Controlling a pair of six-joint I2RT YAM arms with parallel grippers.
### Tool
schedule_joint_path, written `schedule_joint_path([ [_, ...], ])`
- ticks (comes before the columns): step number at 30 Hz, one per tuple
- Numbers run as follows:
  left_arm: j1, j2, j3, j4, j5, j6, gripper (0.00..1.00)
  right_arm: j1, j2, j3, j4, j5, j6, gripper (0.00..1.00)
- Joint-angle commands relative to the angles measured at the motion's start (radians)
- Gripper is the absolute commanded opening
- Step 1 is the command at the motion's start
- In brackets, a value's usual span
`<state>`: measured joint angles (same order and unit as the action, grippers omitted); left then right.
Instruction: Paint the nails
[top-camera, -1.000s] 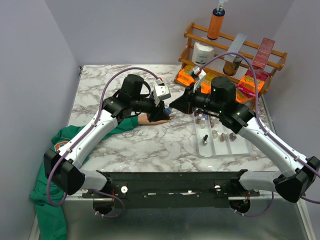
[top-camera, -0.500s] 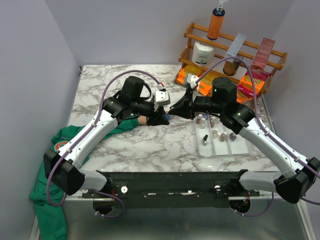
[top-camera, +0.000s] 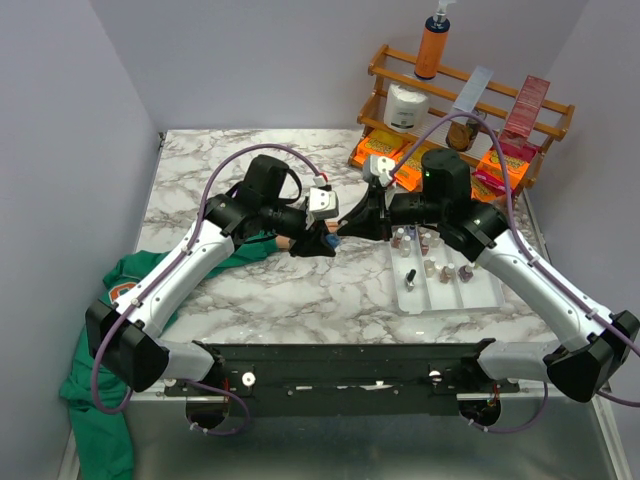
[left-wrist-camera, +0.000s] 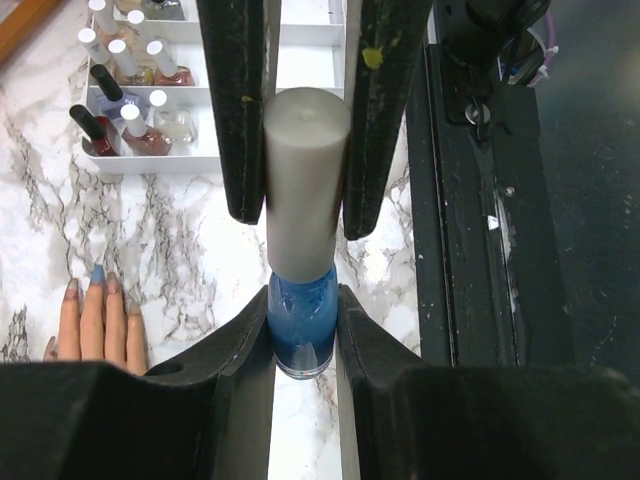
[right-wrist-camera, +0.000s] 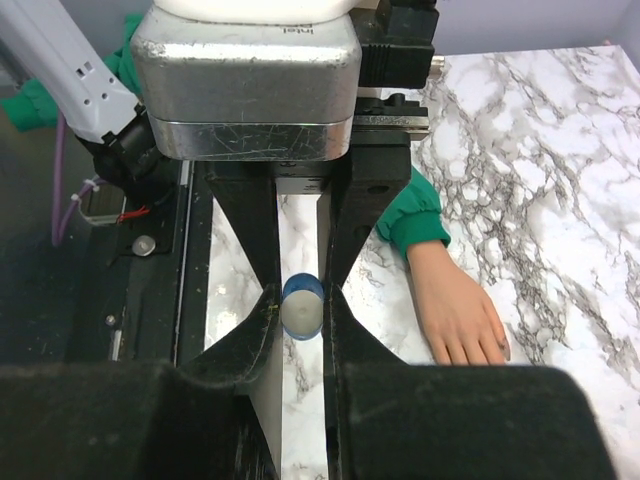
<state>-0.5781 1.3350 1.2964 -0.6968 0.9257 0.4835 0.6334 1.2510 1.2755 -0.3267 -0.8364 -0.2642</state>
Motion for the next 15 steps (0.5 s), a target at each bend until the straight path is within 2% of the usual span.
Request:
schedule_joint_path([
  [1, -0.003, -0.016, 0.027, -0.012, 0.035, 0.003, 0.0, -0.006, 0.013, 0.041, -0.038, -0.006, -0.012, 0.01],
  [6, -0.003, -0.016, 0.014, -0.006, 0.025, 0.001, 0.0, -0.006, -0.007, 0.042, -0.028, 0.092, 0.026, 0.01],
  [15, -0.003, -0.017, 0.012, 0.01, 0.013, -0.013, 0.0, -0.006, -0.048, 0.022, 0.015, 0.155, 0.091, 0.01],
])
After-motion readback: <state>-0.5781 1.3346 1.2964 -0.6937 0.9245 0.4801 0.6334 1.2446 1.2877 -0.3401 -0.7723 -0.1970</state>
